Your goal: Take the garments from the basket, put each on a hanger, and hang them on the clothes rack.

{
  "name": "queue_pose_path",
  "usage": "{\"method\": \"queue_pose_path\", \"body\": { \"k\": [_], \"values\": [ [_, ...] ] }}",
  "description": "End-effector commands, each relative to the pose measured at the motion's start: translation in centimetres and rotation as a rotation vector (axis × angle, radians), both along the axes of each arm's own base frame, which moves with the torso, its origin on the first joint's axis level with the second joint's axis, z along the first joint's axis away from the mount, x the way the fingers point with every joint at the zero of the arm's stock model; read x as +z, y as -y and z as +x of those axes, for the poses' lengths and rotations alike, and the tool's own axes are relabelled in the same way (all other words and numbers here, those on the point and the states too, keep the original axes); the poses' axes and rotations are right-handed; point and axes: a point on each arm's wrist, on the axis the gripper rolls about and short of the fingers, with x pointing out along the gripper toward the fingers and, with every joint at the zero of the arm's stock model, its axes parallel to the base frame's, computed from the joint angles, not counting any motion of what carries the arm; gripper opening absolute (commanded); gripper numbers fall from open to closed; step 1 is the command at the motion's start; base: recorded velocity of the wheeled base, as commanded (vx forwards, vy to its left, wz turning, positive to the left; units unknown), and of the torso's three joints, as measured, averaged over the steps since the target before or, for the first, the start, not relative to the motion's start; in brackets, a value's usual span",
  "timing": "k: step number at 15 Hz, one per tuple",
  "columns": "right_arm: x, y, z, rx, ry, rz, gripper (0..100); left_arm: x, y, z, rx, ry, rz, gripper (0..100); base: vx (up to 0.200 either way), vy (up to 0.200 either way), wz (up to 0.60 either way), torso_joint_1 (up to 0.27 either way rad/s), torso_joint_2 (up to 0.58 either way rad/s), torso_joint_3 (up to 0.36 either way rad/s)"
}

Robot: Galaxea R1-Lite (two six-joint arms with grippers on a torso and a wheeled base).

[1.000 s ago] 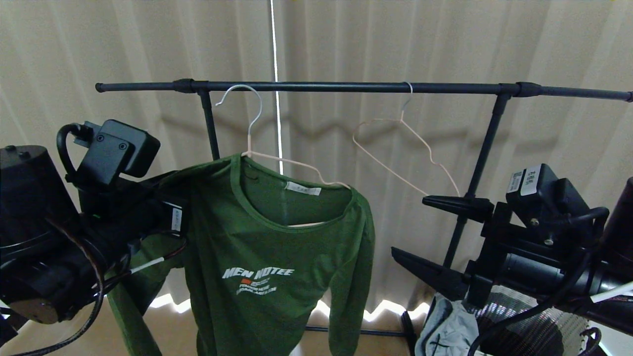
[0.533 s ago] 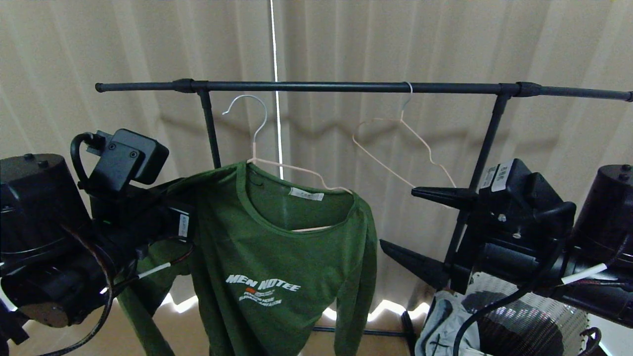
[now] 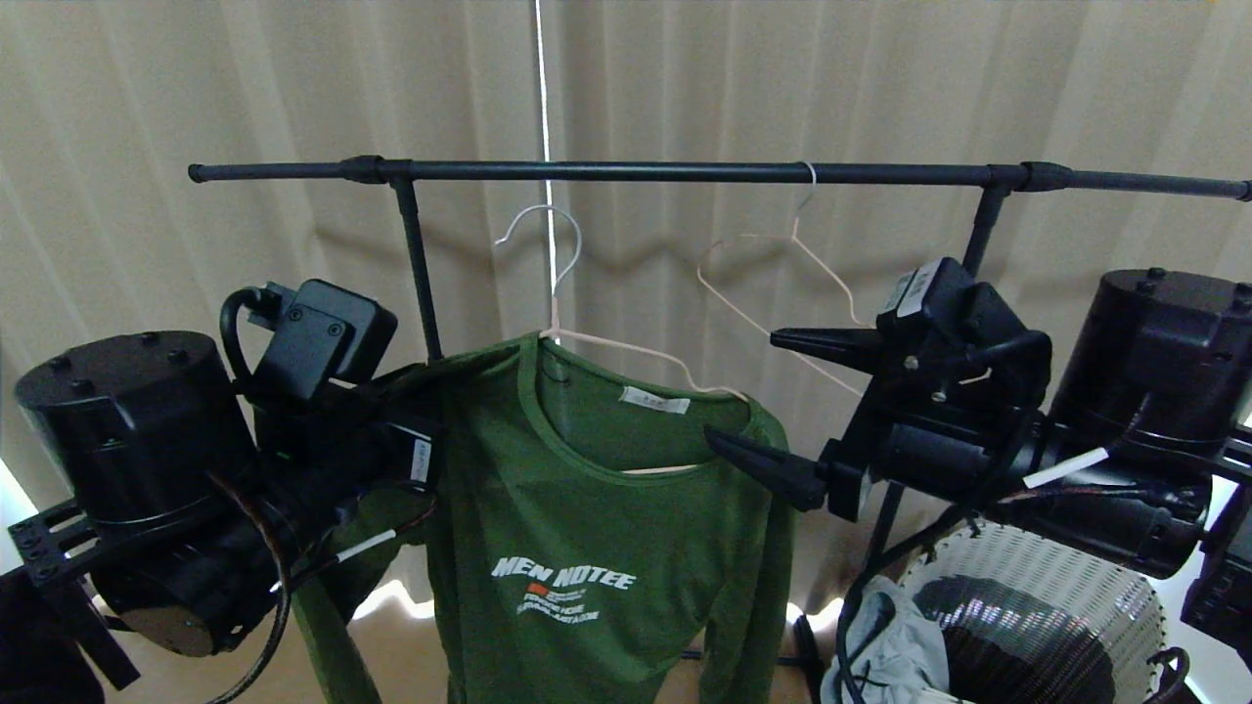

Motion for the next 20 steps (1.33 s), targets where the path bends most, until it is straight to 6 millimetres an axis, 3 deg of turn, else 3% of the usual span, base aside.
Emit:
{"method": "queue_pose_path", "body": {
  "k": [1, 6, 20],
  "values": [
    [-0.7, -1.3, 1.1, -0.001, -0.009, -0.018, 100, -0.3, 0.5, -0.2, -0.021, -0.01, 0.007, 0, 0.0, 0.0, 0.0, 0.0, 0.0, 0.0],
    [-0.8, -3.0, 3.6, -0.107, 0.01, -0.03, 100, -0.2, 0.4, -1.5, -0.051, 0.0, 0.003, 0, 0.0, 0.0, 0.0, 0.0, 0.0, 0.0],
    [-0.8, -3.2, 4.0, -0.131, 0.023, -0.088, 100, -0.1, 1.7, -3.1, -0.138, 0.052, -0.02, 0, 0.0, 0.0, 0.0, 0.0, 0.0, 0.0]
  ]
}}
